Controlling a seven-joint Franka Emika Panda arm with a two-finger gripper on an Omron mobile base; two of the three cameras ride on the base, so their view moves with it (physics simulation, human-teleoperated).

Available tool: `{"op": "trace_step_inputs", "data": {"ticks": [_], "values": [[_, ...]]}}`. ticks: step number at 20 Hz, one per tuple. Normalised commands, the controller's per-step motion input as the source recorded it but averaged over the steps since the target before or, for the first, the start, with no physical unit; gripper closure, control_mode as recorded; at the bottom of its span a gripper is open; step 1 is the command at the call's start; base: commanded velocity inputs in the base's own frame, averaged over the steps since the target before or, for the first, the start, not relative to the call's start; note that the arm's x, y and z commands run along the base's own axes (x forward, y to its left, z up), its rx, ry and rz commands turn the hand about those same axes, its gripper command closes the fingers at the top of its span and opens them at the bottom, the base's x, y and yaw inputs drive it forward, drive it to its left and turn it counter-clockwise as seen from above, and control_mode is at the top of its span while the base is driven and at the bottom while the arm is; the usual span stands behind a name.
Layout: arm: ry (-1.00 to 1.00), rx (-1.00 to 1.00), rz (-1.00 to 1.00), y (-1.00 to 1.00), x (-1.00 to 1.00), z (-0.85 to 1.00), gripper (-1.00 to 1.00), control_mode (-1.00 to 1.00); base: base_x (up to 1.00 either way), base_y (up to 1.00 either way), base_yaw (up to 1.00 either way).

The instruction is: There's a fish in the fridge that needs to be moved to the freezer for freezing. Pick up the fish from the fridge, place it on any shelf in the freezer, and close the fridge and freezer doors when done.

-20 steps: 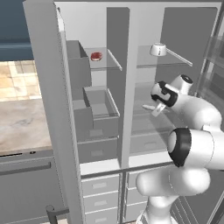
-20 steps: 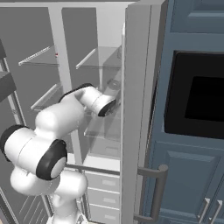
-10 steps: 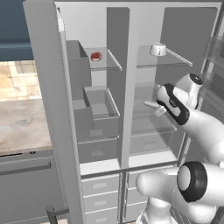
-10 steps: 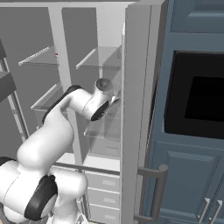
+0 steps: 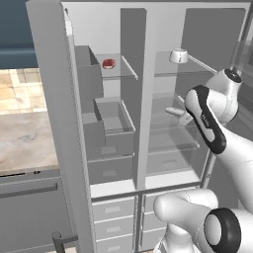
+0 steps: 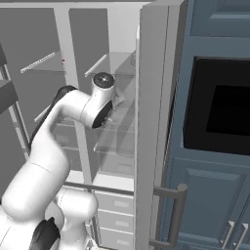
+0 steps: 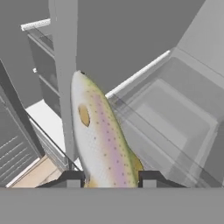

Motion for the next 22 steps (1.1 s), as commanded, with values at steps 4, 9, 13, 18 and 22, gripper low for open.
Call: {"op": "trace_step_inputs", "data": {"ticks": [4, 9, 13, 18, 22], "values": [[-0.14, 0.07, 0.05, 0.46, -0.4, 0.22, 1.0, -1.0, 0.0, 0.0, 0.0], [-0.16, 0.08, 0.07, 0.53, -0.12, 0.43, 1.0, -1.0, 0.0, 0.0, 0.0], [-0.04, 0.07, 0.03, 0.5, 0.0, 0.49, 1.0, -1.0, 0.0, 0.0, 0.0], [0.0, 0.09, 0.01, 0.35, -0.08, 0.64, 1.0, -1.0, 0.0, 0.0, 0.0], [0.0, 0.09, 0.0, 0.25, 0.0, 0.71, 1.0, -1.0, 0.0, 0.0, 0.0]]}}
